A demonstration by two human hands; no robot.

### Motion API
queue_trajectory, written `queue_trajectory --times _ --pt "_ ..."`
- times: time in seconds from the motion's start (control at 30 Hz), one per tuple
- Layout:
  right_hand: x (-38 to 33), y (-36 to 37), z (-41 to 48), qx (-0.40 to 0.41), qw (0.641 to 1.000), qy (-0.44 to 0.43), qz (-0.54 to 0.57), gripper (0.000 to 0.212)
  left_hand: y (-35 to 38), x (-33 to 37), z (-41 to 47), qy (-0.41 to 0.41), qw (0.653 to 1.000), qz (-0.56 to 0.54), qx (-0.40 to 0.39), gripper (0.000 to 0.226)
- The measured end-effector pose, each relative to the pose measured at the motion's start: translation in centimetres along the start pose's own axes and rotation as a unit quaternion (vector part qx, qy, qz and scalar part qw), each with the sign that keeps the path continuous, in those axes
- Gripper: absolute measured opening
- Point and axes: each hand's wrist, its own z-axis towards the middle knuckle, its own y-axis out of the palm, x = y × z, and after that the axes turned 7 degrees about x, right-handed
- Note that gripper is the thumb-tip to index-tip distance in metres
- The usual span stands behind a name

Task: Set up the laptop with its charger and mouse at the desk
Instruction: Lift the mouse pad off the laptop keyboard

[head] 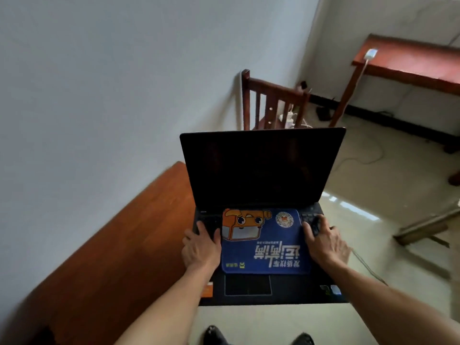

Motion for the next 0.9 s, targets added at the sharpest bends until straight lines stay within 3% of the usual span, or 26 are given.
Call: queue_trajectory --times 0.47,0.9 --pt "23.5 -7.7 17.4 0.071 0.985 0.155 0.017 0.054 4.5 33.1 -1.1 0.175 0.984 0.005 -0.012 0.065" --pt "30.8 -10.0 40.4 0.13 0.956 0.261 0.036 0.046 8.6 60.3 12.0 0.28 0.96 -0.01 -0.03 0.059"
